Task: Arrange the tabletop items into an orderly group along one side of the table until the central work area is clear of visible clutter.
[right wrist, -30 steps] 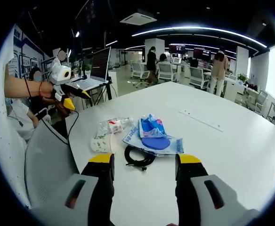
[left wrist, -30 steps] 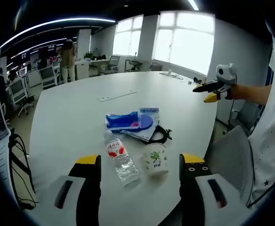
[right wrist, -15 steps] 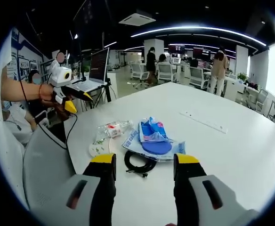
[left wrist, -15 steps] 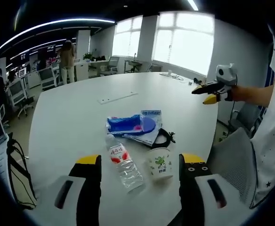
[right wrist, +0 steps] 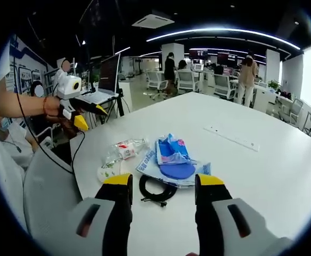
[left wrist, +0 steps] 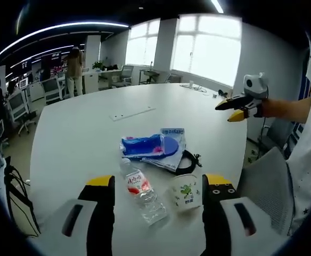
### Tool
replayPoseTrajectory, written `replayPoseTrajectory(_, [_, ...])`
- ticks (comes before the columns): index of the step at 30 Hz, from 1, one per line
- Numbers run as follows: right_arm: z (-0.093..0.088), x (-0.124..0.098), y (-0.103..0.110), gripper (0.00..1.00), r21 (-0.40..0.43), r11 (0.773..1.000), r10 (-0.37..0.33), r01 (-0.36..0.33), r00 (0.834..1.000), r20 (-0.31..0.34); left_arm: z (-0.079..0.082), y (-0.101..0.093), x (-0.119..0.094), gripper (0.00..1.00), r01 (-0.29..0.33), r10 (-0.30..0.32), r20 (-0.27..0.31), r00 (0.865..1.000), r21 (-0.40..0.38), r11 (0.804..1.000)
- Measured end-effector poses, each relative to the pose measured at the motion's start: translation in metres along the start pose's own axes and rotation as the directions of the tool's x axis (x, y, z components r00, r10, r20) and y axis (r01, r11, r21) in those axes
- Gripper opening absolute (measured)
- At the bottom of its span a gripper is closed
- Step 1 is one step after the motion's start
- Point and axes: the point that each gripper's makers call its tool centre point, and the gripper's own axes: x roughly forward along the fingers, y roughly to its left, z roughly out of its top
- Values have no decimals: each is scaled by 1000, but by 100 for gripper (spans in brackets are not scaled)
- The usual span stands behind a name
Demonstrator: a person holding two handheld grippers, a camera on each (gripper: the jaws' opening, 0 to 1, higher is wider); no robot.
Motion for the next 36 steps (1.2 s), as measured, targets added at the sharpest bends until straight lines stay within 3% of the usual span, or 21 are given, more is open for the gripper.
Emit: replayPoseTrajectory(36, [6,67,-7,40,61,997,-41,44,998,-44,14,36,55,64,53,-53,4,999,16,998])
